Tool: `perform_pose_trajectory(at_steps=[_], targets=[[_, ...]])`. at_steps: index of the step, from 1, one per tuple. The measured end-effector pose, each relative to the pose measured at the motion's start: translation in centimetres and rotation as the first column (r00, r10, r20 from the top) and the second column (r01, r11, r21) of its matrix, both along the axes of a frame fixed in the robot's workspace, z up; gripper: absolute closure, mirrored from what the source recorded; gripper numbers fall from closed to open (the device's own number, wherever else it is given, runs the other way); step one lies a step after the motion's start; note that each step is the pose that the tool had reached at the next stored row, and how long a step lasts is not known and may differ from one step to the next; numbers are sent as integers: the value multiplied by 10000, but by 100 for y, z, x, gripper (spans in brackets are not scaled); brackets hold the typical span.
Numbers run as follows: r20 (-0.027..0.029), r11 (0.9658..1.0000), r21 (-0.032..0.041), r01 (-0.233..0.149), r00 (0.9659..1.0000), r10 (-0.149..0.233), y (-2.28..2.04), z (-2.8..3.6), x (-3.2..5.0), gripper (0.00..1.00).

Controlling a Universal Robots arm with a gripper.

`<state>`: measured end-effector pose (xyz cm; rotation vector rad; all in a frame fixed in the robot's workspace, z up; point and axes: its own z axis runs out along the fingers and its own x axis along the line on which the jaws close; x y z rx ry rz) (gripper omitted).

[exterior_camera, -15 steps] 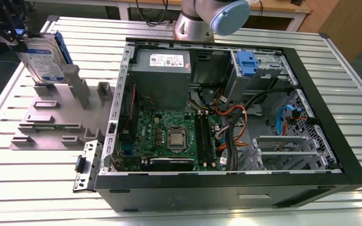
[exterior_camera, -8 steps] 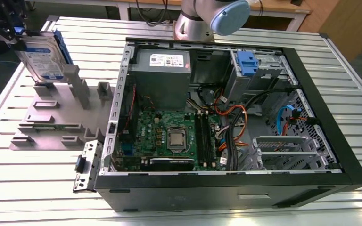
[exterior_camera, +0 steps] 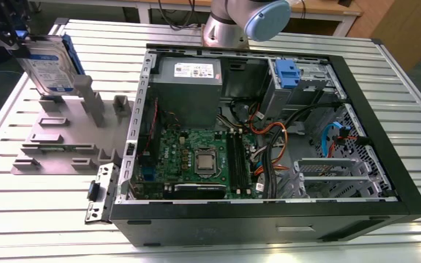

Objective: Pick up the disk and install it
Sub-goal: 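Pick up the disk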

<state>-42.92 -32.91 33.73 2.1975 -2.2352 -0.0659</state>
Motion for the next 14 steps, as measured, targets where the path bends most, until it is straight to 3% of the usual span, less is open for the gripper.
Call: perform_pose_trajectory(at_steps=[9, 14], targets=[[1, 10000, 0, 0, 10000, 0, 0, 65, 0, 64], [2, 10000, 1, 0, 10000, 0, 0, 139, 0, 64]])
